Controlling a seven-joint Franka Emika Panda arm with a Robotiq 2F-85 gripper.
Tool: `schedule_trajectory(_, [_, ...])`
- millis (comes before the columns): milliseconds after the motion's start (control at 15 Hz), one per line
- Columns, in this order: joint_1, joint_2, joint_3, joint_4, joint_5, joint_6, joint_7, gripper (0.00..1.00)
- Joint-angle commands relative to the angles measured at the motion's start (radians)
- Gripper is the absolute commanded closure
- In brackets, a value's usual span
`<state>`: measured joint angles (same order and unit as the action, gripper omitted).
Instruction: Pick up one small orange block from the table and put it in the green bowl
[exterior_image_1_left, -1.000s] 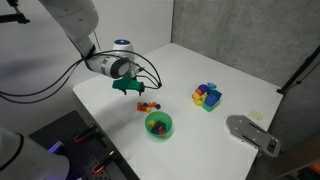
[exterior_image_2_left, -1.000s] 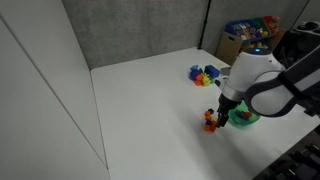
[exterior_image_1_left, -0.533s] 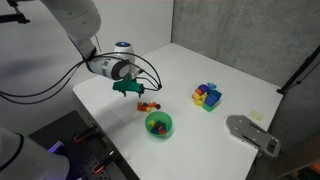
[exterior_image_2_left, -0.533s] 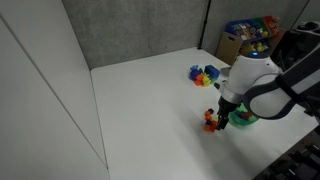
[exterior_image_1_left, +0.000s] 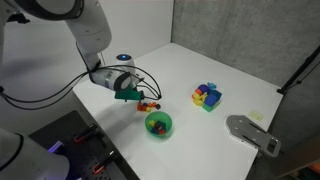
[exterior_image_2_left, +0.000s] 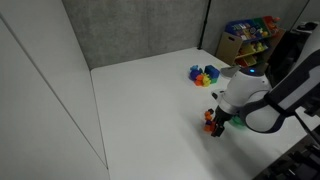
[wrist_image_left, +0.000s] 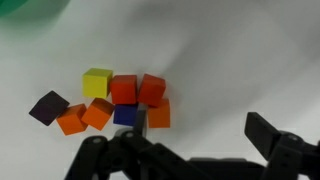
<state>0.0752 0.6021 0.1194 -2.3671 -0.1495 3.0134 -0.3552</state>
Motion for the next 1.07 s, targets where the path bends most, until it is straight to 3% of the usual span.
schedule_trajectory(0, [-0.021, 0.056, 0.008, 0.048, -0.050, 0.057, -0.001, 0.00])
schedule_trajectory(1000, [-0.066, 0.182, 0.028, 0.117, -0.105, 0.148, -0.002, 0.00])
